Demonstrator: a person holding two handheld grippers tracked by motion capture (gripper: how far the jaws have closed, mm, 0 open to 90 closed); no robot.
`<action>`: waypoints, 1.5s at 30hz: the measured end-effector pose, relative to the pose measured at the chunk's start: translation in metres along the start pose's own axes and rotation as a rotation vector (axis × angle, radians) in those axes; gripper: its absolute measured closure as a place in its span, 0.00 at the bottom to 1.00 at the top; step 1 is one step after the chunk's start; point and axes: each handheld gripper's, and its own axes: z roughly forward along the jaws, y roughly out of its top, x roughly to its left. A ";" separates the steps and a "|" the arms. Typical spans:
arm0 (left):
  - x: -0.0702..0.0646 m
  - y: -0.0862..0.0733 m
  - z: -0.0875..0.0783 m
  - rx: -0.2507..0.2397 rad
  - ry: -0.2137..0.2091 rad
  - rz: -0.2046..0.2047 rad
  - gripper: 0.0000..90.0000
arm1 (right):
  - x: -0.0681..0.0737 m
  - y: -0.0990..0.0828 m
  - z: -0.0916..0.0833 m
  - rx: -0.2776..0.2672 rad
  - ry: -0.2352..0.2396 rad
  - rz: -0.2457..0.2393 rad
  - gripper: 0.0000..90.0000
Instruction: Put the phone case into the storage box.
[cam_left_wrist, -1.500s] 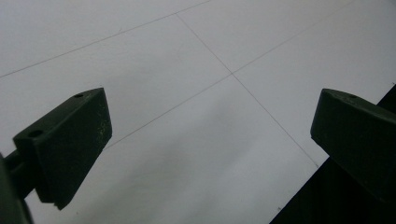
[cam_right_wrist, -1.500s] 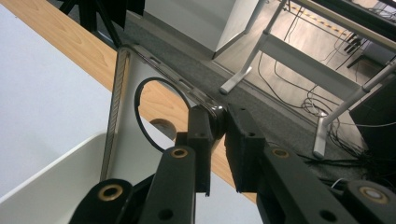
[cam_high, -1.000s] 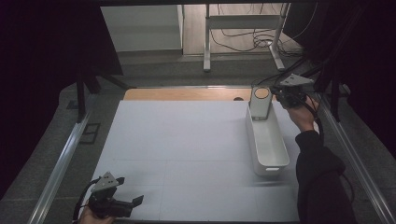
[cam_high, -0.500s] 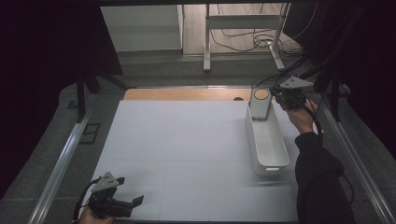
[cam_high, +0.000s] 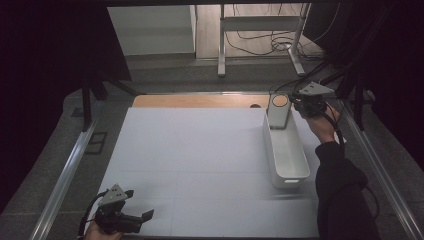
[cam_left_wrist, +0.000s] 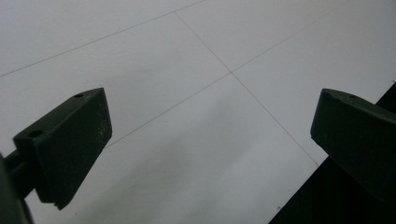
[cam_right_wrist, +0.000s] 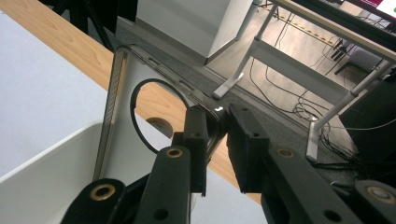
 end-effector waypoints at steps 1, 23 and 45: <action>0.000 0.000 0.000 0.000 0.000 0.000 0.00 | 0.000 0.000 0.000 -0.002 -0.001 0.000 0.86; 0.000 0.000 0.000 0.000 -0.002 0.002 0.00 | 0.001 0.000 0.002 0.009 -0.035 0.001 0.72; 0.000 0.000 -0.001 -0.012 0.003 -0.002 0.00 | -0.005 0.001 -0.028 0.068 0.036 0.164 0.50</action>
